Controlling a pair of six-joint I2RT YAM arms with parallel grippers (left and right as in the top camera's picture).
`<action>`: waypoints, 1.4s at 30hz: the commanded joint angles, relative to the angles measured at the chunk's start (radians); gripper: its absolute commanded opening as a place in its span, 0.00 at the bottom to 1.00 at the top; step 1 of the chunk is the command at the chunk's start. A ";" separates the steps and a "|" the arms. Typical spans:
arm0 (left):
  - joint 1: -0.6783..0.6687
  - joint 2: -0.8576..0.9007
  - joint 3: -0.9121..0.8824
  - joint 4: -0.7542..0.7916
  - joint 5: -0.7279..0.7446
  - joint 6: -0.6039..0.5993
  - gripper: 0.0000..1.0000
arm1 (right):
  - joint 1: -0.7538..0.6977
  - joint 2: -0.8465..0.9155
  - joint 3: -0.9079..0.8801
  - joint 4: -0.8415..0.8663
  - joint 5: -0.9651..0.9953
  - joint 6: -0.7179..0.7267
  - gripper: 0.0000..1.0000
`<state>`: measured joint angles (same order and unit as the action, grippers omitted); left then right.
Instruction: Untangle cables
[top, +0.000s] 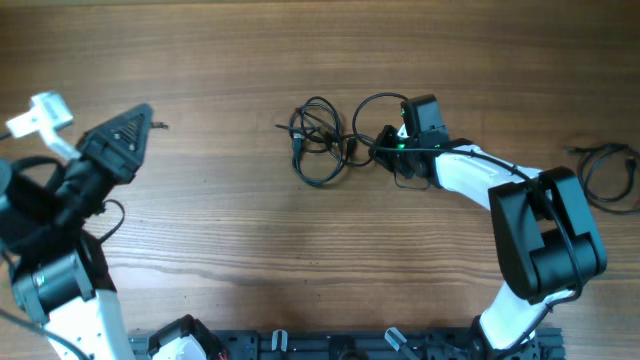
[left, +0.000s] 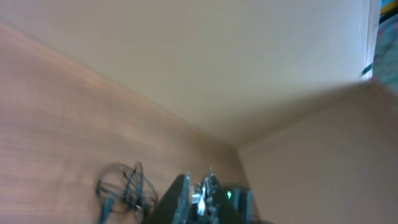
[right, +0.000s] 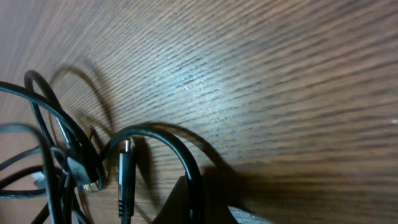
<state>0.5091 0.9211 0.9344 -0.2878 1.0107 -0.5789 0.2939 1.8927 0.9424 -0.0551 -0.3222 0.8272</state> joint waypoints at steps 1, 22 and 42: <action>-0.113 0.092 -0.006 -0.096 -0.003 0.203 0.14 | -0.006 0.015 -0.009 0.061 -0.178 -0.103 0.04; -0.867 0.565 -0.007 -0.028 -0.821 0.095 0.20 | -0.005 0.015 -0.009 0.168 -0.499 -0.286 0.04; -0.603 0.673 -0.007 -0.267 -1.086 0.182 0.22 | -0.006 0.015 -0.009 0.043 -0.246 -0.241 0.05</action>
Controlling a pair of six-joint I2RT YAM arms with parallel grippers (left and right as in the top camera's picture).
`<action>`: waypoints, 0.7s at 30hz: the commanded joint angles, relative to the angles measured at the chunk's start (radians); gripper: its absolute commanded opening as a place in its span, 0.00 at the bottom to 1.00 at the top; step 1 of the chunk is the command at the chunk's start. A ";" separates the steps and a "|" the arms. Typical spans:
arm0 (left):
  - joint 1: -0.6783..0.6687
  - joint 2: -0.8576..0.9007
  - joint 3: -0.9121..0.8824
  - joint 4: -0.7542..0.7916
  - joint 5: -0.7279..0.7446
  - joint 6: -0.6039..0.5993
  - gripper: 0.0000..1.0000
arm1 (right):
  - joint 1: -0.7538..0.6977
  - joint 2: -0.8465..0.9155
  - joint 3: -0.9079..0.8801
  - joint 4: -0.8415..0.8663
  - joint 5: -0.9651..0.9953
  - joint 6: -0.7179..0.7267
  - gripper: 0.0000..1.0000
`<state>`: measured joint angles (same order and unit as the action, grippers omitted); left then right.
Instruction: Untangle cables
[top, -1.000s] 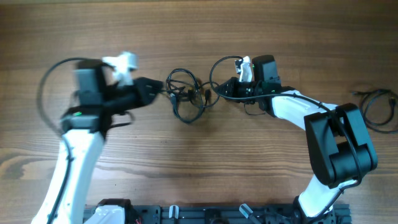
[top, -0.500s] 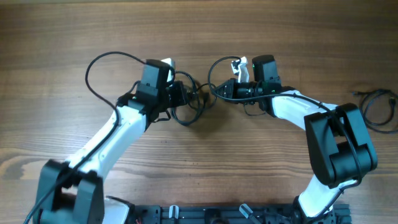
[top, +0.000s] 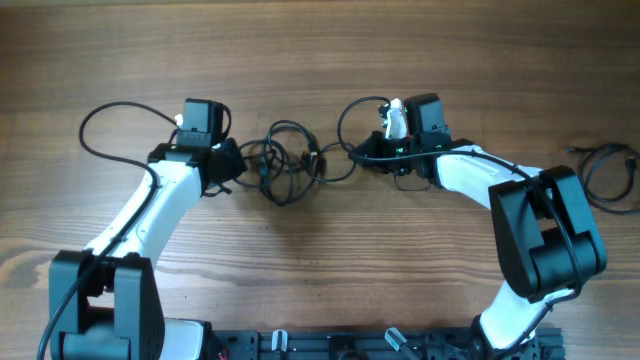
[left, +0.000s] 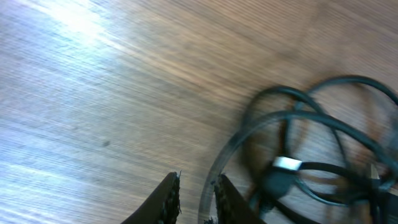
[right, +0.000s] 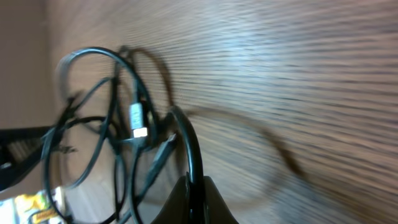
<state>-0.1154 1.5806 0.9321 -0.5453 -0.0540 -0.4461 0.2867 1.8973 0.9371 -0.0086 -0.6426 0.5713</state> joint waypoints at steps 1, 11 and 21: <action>0.025 0.013 -0.005 -0.015 -0.023 0.052 0.22 | 0.002 0.010 -0.003 -0.004 0.075 0.014 0.04; 0.080 -0.009 -0.004 -0.066 -0.022 0.076 0.12 | 0.002 0.010 -0.003 -0.024 0.127 0.006 0.04; 0.117 -0.276 0.000 0.007 0.155 0.071 0.21 | 0.002 0.010 -0.003 -0.030 0.138 0.008 0.04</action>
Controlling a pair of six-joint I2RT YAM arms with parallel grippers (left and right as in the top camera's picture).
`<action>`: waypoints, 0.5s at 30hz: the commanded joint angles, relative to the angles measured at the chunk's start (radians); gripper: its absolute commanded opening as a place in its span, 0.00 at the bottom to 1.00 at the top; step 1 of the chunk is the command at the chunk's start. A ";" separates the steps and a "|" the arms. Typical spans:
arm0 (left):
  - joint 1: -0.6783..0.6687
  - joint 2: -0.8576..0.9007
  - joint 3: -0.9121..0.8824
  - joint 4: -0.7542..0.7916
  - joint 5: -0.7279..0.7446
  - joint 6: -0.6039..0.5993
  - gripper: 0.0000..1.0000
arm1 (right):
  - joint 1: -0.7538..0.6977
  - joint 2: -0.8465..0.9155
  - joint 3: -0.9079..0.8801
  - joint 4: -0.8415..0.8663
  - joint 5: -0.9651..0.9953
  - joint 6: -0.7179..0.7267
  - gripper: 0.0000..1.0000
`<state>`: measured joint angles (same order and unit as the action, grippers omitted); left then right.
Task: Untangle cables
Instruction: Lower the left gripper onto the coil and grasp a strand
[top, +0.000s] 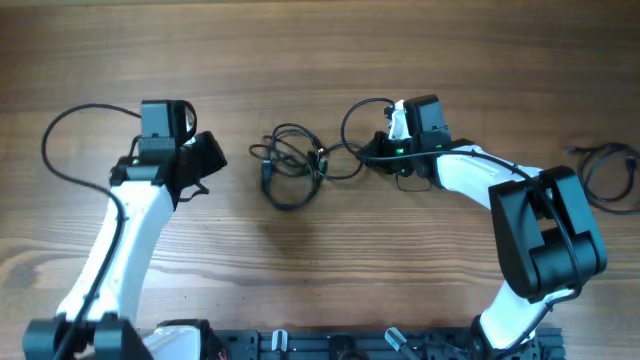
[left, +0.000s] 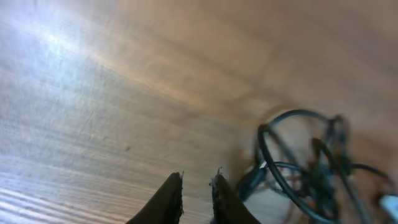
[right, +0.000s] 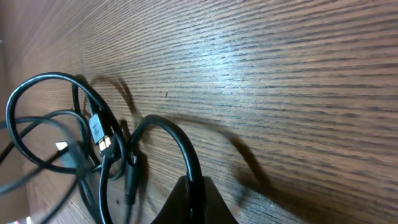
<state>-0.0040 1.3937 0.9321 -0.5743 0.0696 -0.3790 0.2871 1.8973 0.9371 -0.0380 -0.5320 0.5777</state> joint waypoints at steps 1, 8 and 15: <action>0.005 -0.110 0.000 0.046 0.031 -0.006 0.22 | 0.002 0.010 -0.003 0.000 0.027 0.002 0.04; -0.154 -0.118 -0.001 0.064 0.039 -0.082 0.34 | 0.002 0.010 -0.003 0.000 0.027 0.028 0.04; -0.372 0.087 -0.001 0.237 0.026 -0.154 0.35 | 0.002 0.010 -0.003 -0.001 -0.008 0.023 0.04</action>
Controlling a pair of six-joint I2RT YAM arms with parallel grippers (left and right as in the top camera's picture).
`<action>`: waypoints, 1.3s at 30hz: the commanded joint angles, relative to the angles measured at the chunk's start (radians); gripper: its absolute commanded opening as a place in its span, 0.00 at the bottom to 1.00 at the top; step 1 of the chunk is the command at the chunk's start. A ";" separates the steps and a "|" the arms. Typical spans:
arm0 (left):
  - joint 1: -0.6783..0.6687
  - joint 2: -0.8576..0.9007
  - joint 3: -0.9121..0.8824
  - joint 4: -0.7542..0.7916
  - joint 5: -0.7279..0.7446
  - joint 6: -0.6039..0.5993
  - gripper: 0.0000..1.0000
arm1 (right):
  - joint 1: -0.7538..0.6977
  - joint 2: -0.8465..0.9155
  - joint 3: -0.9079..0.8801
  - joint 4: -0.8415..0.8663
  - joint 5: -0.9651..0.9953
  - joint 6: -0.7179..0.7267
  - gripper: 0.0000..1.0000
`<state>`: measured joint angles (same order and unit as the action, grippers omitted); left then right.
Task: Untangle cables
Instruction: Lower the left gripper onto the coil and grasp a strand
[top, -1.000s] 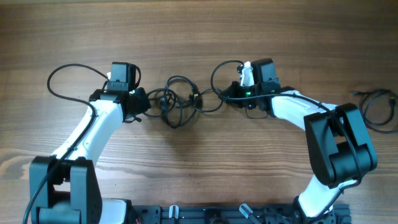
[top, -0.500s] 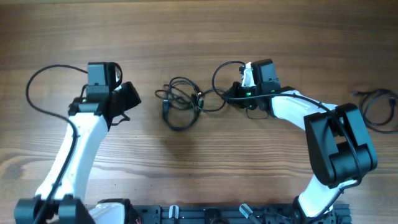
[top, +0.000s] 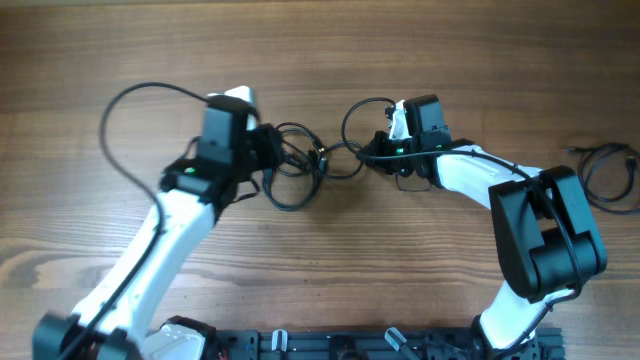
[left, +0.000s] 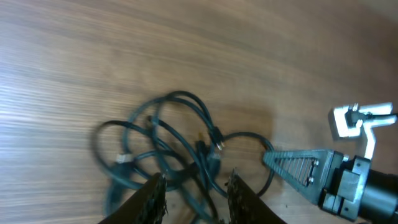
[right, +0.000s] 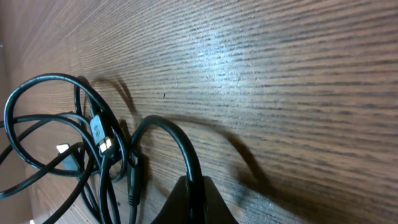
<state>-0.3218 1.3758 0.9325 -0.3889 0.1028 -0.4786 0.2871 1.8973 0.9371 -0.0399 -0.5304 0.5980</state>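
Note:
A tangle of black cables (top: 292, 165) lies mid-table. My left gripper (top: 268, 150) hovers over its left side, open; in the left wrist view its fingers (left: 155, 199) straddle strands of the tangle (left: 168, 143), with nothing gripped. My right gripper (top: 372, 150) sits at the tangle's right end, shut on a black cable loop (top: 345, 125). The right wrist view shows that cable (right: 180, 143) running into the closed right gripper (right: 193, 186), with USB plugs (right: 99, 134) in the knot beyond. The right gripper's head (left: 311, 168) also shows in the left wrist view.
A second bundle of black cable (top: 608, 170) lies at the far right edge of the wooden table (top: 320, 40). The left arm's own wire (top: 120, 110) arches out to the left of its wrist.
My left gripper was to the left of the tangle with jaws nearly shut; it now hangs over the tangle's left side with jaws wide open. The right gripper and its cable have not moved.
First my left arm was raised at the far left while the right gripper held a cable at the tangle's right. Then the left gripper was at the tangle's left with narrow jaws and the tangle lay further left. It then stood off left, and is now back, open.

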 joint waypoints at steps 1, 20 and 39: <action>-0.059 0.133 -0.001 0.069 -0.007 -0.055 0.35 | 0.002 0.010 -0.003 0.001 -0.010 0.000 0.04; 0.031 0.261 -0.013 -0.035 -0.215 -0.053 0.13 | 0.002 0.010 -0.003 -0.025 0.000 -0.060 0.04; -0.037 0.264 -0.013 0.146 -0.027 -0.107 0.27 | 0.002 0.010 -0.003 -0.024 0.000 -0.060 0.04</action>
<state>-0.3233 1.6337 0.9283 -0.2455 0.1101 -0.5636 0.2871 1.8973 0.9371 -0.0639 -0.5415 0.5514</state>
